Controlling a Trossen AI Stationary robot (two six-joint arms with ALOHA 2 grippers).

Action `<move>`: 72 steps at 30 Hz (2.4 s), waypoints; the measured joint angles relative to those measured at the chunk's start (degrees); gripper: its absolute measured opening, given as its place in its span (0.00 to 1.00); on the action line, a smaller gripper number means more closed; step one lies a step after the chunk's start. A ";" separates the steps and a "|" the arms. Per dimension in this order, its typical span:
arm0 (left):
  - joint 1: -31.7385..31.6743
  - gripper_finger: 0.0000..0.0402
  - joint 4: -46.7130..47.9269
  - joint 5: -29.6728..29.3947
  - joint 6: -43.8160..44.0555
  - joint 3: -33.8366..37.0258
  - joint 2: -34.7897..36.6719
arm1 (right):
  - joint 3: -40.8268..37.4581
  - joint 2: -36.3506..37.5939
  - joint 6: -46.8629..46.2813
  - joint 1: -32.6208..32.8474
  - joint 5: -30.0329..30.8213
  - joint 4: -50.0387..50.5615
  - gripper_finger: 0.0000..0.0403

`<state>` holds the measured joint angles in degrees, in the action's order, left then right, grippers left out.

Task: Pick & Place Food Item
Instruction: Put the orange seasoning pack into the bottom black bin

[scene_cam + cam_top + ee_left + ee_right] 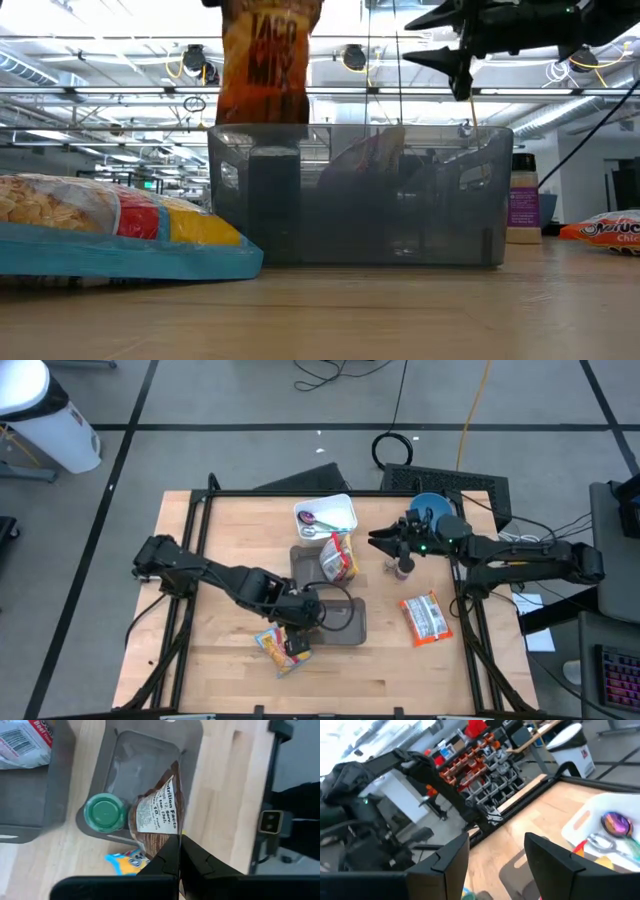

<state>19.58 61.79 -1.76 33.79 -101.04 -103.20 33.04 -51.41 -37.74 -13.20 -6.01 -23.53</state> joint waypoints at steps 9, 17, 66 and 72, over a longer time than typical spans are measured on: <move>-2.10 0.00 -2.55 0.21 -6.43 4.20 0.00 | 0.00 -4.16 -1.26 6.81 8.14 -4.17 0.43; -2.34 0.00 -10.27 0.47 -6.68 8.60 0.02 | 0.00 -5.54 -0.44 12.66 14.98 -5.85 0.43; -1.01 0.02 -24.64 2.41 4.04 21.16 0.02 | 0.00 -5.74 1.36 13.69 14.81 -4.94 0.42; -1.01 0.02 -24.69 3.21 4.03 21.44 0.04 | 0.00 -5.74 0.90 13.69 14.86 -4.92 0.42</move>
<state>18.57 37.10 1.45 37.82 -79.59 -103.16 33.04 -57.14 -36.84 0.49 8.84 -28.45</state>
